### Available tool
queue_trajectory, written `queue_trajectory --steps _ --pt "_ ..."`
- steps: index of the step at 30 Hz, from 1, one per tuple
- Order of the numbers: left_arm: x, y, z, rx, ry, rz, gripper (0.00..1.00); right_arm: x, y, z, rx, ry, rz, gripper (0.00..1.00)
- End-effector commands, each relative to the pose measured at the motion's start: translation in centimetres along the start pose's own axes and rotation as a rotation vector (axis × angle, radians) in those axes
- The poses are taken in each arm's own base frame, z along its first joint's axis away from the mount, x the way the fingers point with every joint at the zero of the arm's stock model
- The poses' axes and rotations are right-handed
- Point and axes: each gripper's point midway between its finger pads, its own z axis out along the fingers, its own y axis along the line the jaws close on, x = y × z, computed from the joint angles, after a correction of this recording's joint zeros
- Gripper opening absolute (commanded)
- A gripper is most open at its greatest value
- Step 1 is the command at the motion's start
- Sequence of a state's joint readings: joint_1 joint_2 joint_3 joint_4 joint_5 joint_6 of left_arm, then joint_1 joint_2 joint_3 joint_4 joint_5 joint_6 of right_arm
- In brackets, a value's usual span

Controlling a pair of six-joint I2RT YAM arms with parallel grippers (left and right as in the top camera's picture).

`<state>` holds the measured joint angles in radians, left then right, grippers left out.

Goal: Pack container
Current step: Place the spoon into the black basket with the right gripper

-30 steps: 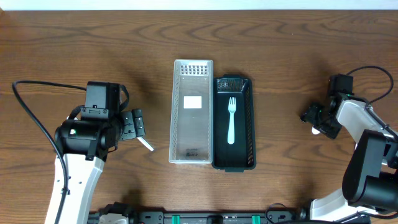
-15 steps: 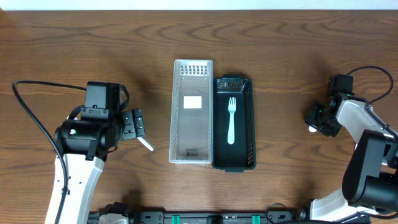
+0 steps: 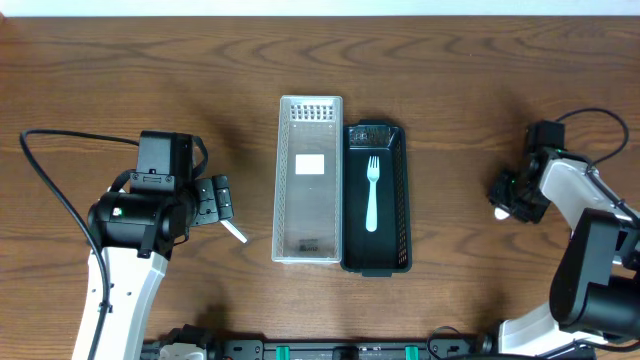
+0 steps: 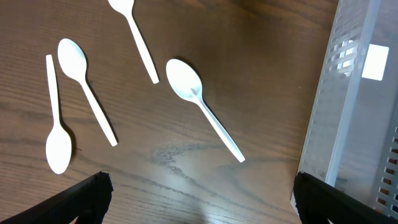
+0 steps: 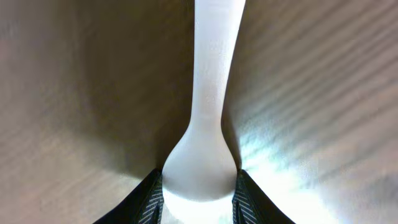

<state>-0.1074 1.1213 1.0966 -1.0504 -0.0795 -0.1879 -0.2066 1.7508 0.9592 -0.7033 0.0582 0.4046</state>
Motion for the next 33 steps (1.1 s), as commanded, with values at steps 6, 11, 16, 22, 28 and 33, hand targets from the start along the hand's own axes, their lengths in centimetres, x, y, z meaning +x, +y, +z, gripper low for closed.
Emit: queue_trajectory --steps 6,11,16,22,28,33 --pt "-0.2 0.2 -0.1 -0.011 -0.004 -0.015 0.95 -1.4 10.4 -12.0 -0.157 -0.226 -0.32 0.08" --pt "-0.2 0.2 -0.1 -0.011 -0.004 -0.016 0.95 2.6 17.2 -16.1 -0.26 -0.271 -0.435 0.08" --pt "-0.2 0.2 -0.1 -0.011 -0.003 -0.016 0.95 7.8 20.8 -15.4 -0.285 -0.215 -0.484 0.09" --pt "-0.2 0.2 -0.1 -0.011 -0.003 -0.016 0.95 11.9 22.9 -11.6 -0.213 -0.128 -0.568 0.09" --pt "-0.1 0.2 -0.1 -0.011 -0.003 -0.016 0.95 13.9 23.1 -7.6 -0.123 -0.05 -0.622 0.12" --pt "-0.2 0.2 -0.1 -0.011 -0.003 -0.016 0.95 13.5 22.9 -7.3 -0.115 -0.051 -0.616 0.4"
